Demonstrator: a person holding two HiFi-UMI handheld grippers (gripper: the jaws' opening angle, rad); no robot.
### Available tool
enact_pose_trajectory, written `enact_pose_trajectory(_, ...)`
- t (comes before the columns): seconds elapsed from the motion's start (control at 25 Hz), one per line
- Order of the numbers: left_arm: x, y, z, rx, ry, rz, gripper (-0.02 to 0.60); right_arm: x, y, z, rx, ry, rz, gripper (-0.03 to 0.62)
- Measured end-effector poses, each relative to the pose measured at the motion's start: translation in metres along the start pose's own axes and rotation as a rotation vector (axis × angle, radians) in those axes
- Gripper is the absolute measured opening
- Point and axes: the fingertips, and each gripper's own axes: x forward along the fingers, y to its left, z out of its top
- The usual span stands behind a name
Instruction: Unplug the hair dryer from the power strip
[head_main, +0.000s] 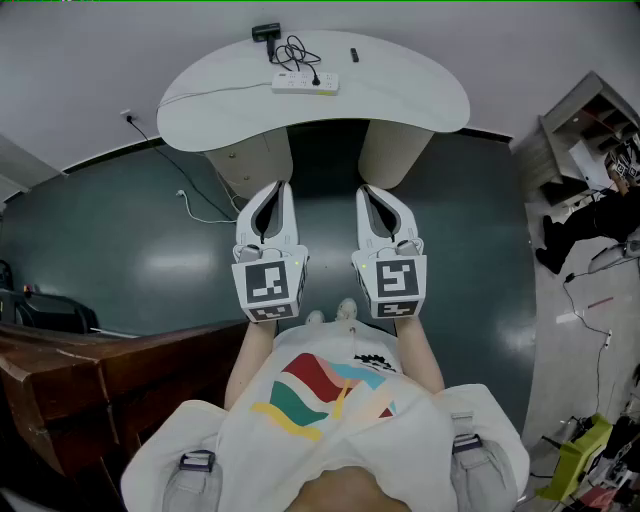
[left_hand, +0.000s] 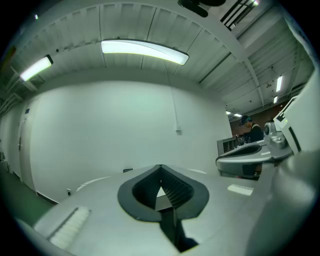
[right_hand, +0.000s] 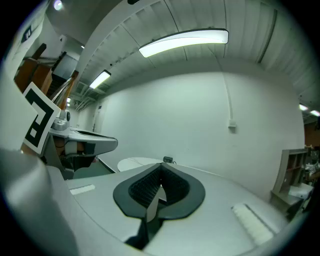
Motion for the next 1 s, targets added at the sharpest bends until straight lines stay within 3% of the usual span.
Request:
enact_pose_trajectory(0.48, 0.012, -0.019, 0.004, -0.003, 0.019, -0.018, 0.000, -0.001, -0.021, -0.010, 0.006, 0.013, -0.013, 0.011)
enact_pose_trajectory(0.72, 0.022, -0.024, 0.001, 0.003, 0.012, -0.004, 0.000, 0.000, -0.022, -0.009, 0.066, -0.056, 0.096, 0.012)
enact_pose_trajectory(1.0, 0.031, -0.024, -0.005, -0.008, -0.006, 0.056, 0.000, -0.002, -0.040, -0.023, 0.021, -0.036, 0.110, 0.012)
